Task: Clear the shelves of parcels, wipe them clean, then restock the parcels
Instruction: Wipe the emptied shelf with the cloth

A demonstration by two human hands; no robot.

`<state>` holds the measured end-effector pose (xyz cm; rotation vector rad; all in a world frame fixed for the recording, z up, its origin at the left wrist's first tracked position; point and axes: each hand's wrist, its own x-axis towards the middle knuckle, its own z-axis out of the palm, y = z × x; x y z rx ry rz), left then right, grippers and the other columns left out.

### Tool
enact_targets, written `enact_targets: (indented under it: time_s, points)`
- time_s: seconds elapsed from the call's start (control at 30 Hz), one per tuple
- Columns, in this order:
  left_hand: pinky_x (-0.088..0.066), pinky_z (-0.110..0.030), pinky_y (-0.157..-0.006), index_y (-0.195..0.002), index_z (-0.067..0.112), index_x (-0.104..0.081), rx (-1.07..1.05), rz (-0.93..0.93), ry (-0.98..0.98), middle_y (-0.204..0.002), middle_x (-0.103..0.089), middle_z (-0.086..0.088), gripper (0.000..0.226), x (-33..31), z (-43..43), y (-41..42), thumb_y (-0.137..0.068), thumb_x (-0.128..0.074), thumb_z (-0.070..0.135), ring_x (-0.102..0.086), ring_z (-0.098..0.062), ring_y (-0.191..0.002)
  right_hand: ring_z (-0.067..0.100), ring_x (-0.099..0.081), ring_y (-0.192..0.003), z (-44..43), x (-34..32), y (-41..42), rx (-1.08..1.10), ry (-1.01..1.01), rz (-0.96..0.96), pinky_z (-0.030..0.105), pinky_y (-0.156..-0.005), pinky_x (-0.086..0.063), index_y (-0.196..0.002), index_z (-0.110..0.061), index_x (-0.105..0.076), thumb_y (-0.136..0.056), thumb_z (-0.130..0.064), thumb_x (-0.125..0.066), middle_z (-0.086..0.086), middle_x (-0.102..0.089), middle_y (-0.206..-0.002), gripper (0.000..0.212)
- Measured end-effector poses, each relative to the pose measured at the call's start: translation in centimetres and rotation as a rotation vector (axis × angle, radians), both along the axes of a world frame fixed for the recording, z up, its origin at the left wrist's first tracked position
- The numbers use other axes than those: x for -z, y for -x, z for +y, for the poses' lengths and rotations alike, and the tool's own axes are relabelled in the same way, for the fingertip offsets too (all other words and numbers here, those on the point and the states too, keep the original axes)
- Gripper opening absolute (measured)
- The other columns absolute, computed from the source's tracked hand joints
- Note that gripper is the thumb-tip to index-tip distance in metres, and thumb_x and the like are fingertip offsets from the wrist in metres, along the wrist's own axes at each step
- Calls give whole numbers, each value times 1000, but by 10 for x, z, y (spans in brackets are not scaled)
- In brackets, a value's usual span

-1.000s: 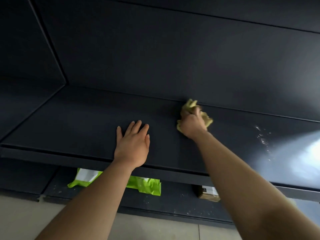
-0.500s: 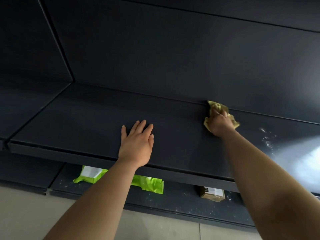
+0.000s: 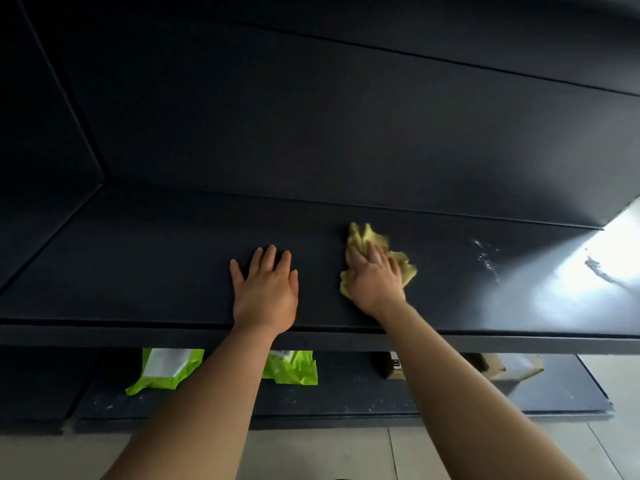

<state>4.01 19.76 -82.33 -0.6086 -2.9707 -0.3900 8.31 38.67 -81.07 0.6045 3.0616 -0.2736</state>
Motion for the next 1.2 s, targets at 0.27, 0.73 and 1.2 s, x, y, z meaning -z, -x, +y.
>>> enact_targets:
  time_s: [0.27, 0.73, 1.2]
  points:
    - [0, -60, -114, -149, 37, -21, 61, -52, 33, -160, -11, -4, 53, -2, -5, 1, -98, -12, 51, -5, -24, -147, 31, -20, -145, 55, -9, -67, 179, 53, 51, 38, -117, -15, -152, -33, -24, -102, -34, -31, 4, -15, -161, 51]
    - [3, -62, -112, -147, 46, -18, 157, -57, 109, -160, -9, -1, 60, -3, -1, 0, -91, -15, 67, 0, -31, -147, 19, -10, -149, -16, 1, -66, -43, 1, 105, 33, -119, -5, -153, -32, -23, -102, -38, -30, 2, -15, -161, 52]
    - [-12, -38, -120, -149, 16, -29, 257, -37, -15, -157, -22, -7, 53, -13, 61, -30, -98, -37, 7, -15, -25, -146, 33, -44, -128, 139, -6, -123, 193, 20, 142, 38, -104, -38, -144, -30, -44, -98, -30, -46, 6, -34, -154, 46]
